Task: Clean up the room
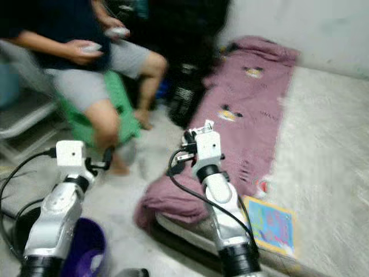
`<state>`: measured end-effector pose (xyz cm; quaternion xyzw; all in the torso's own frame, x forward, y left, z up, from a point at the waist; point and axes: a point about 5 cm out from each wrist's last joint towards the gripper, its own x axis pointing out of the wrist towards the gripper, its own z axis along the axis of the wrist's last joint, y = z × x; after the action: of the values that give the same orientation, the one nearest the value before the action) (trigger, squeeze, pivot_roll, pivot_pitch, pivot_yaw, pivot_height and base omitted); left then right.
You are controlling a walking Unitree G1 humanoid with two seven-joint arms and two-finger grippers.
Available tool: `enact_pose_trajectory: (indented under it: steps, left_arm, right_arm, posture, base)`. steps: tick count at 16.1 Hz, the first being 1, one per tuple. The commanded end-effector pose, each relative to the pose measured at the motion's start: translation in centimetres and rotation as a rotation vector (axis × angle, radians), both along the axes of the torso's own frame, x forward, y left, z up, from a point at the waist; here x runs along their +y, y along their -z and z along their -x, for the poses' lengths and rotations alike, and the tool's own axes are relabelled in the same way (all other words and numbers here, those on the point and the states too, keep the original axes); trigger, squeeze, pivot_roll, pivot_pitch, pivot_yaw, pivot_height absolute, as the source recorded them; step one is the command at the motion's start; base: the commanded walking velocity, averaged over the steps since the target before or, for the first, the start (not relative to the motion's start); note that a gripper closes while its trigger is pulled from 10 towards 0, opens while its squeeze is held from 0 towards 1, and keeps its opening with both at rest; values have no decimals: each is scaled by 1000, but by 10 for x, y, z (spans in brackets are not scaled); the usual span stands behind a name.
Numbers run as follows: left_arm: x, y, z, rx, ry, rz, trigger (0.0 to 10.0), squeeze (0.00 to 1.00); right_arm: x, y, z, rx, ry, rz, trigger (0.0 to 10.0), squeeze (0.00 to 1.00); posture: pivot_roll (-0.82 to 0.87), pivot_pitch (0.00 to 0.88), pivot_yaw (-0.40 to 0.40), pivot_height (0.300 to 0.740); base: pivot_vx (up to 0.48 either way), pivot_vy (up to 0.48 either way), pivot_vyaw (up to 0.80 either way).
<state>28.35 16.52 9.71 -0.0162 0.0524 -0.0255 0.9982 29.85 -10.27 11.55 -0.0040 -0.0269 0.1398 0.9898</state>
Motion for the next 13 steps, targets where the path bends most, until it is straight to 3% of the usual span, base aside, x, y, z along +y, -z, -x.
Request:
enact_pose_trajectory:
  steps: [1, 6, 13]
  left_arm:
    - [0, -1, 0, -7, 9, -2, 10000, 0]
    - [0, -1, 1, -8, 6, -10, 10000, 0]
    - [8, -4, 4, -30, -98, 13, 10000, 0]
  right_arm:
    - [-3, -2, -1, -11, 13, 1, 10000, 0]
    - [-1, -2, -2, -13, 11, -6, 10000, 0]
    - [18, -3, -14, -3, -67, -22, 10000, 0]
  posture:
    - [37, 0, 10, 740]
    - [44, 0, 16, 740]
    - [127, 0, -44, 740]
  base:
    - [0, 0, 800]
    - [0, 0, 745]
    - [0, 0, 0]
